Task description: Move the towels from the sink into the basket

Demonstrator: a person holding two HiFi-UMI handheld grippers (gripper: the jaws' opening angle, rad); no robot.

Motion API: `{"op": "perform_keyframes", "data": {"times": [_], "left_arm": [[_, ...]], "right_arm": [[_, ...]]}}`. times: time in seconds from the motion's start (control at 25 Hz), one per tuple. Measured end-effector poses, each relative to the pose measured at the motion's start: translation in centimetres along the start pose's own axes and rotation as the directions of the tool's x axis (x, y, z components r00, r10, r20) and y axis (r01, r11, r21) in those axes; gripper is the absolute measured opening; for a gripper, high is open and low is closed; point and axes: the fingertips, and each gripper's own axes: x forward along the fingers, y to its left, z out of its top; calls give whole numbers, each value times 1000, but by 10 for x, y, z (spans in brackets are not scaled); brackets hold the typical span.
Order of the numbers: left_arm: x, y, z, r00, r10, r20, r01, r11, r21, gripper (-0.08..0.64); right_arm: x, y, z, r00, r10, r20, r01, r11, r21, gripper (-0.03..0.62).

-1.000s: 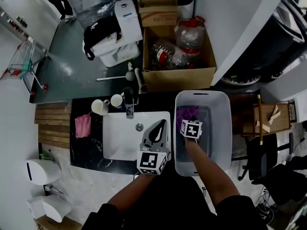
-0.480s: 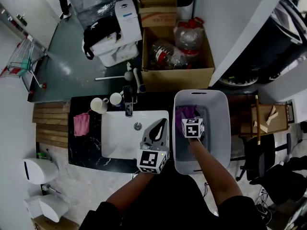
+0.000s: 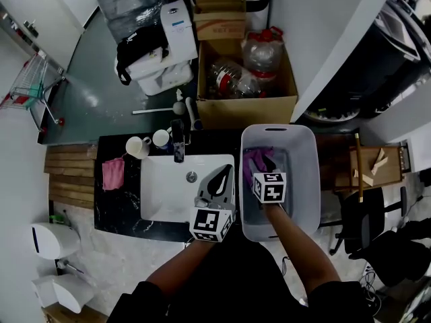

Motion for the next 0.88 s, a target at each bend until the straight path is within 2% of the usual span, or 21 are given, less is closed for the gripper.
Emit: {"op": "perform_keyframes", "data": {"times": [0.28,0.4,0.6,0.76,0.88], "left_arm": [[-7,-10,2,999,32,9,-32,999,7,15],[-11,-15,4,998,55,21,-55,998,15,15],[-18,-22,5,995,83,47,-87,993,83,15],[-22,-22,1,994,103,39,-104,994,30,15],[-28,-22,-1,994,102,43,-102,995,10,15]], "right_arm": [[-40,18,35,990,31,139,-18,995,-95,122],[-60,27,49,978,52,204,-34,995,-94,89],[-87,45,67,956,111,270,-95,993,-72,69],[-107,54,77,936,138,323,-117,990,-83,37],[-120,61,80,924,138,358,-104,988,-115,20]]}}
